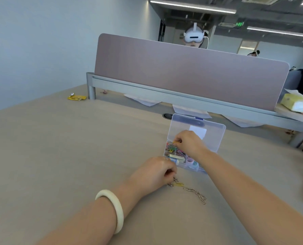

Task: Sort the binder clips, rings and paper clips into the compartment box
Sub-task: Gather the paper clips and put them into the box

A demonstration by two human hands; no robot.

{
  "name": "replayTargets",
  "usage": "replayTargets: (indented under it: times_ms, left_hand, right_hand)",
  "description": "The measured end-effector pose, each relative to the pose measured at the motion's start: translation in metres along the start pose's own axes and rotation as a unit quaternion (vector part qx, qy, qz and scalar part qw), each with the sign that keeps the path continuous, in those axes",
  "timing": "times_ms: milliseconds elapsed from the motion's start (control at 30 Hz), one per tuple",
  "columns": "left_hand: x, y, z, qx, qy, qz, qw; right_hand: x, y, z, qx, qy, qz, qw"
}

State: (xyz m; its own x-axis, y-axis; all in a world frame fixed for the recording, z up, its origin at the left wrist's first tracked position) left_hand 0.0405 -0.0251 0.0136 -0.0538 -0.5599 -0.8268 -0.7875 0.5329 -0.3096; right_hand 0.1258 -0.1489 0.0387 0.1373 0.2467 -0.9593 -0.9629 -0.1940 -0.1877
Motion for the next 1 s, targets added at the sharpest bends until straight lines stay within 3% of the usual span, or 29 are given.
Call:
replayTargets:
  times_ms: [433,600,767,1000]
  left_hand:
    - [-0.006,0.005,0.010,-0.049,0.120,-0.037,0.991]
    - [-0.012,0.004,0.019,-0.090,0.189,-0.065,0.976]
    - [-0.026,-0.008,0.028,-0.136,0.243,-0.128,0.952]
    - [-0.010,-0.050,0.028,-0.157,0.146,-0.145,0.966]
  right_hand:
    - [-0.005,0.010,0.001,-0.024,-0.109,-0.063,0.992]
    - [-0.027,0.061,-0.004,-0.021,-0.190,-0.117,0.975]
    - [-0.015,0.134,-0.015,-0.013,-0.241,-0.057,0.969]
    - [0.000,0.144,-0.017,0.003,-0.245,-0.036,0.969]
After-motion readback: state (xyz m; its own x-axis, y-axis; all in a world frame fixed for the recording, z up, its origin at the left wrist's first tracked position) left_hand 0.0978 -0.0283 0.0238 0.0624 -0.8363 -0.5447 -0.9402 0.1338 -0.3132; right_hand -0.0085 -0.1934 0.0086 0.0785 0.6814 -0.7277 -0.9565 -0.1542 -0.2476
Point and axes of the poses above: each hand's wrist, its own y-axis away from the middle knuckle, its own x-axis out of the palm, z = x × y, the point moved 5 cm from there along -y, towards the middle knuckle, and after that the axes turned 6 degrees about -x, right-handed, at the moved point
